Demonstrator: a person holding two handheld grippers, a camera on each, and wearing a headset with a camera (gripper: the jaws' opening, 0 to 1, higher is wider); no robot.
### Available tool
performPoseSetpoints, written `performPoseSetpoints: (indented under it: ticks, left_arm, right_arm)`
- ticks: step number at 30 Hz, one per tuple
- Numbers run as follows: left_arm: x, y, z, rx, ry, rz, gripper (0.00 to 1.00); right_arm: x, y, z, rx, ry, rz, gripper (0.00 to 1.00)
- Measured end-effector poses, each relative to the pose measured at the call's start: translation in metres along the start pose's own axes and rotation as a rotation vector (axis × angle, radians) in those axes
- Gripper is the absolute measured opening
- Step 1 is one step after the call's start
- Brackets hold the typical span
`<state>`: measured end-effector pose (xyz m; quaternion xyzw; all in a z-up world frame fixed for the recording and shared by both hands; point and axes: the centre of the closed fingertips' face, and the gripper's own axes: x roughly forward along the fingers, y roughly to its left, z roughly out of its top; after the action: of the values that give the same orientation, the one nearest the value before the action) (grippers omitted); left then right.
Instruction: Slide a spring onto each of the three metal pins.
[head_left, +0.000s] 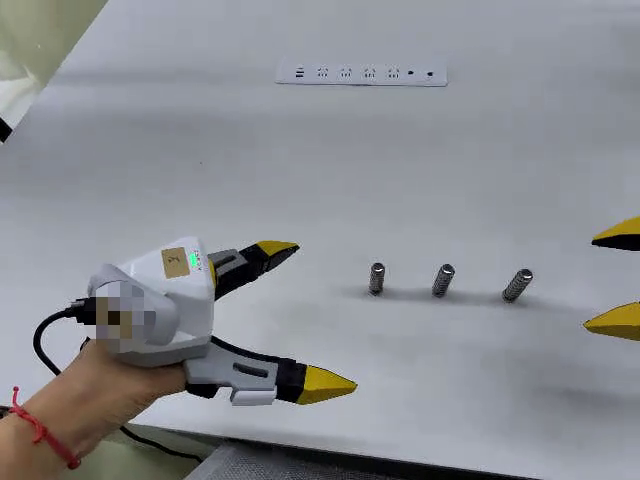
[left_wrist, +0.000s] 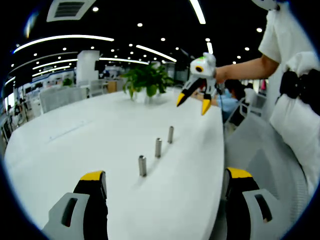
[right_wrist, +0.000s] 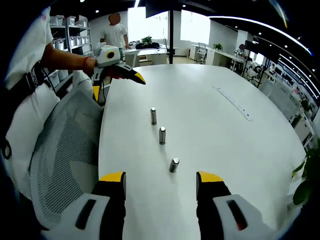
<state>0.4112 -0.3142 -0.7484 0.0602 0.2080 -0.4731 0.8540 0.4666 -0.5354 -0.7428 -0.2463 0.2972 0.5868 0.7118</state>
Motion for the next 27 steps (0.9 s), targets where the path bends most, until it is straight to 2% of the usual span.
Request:
performPoseSetpoints:
  ticks: [5, 11, 18, 27]
  left_arm:
    - [-0.003, 0.000, -0.007, 0.002, 0.028, 0.009, 1.00]
    - [-0.004, 0.003, -0.011, -0.010, 0.040, 0.028, 1.00]
    - [-0.003, 0.003, -0.015, -0.022, 0.043, 0.041, 1.00]
    - [-0.002, 0.006, -0.018, -0.027, 0.048, 0.058, 1.00]
  right_arm:
    - [-0.005, 0.007, -0.005, 0.055, -0.112, -0.029, 0.71]
    - [-0.008, 0.013, -0.009, 0.118, -0.208, -0.047, 0.84]
    - [-0.006, 0.023, -0.021, 0.152, -0.228, -0.059, 0.89]
    - [-0.011, 0.027, -0.020, 0.168, -0.235, -0.076, 0.88]
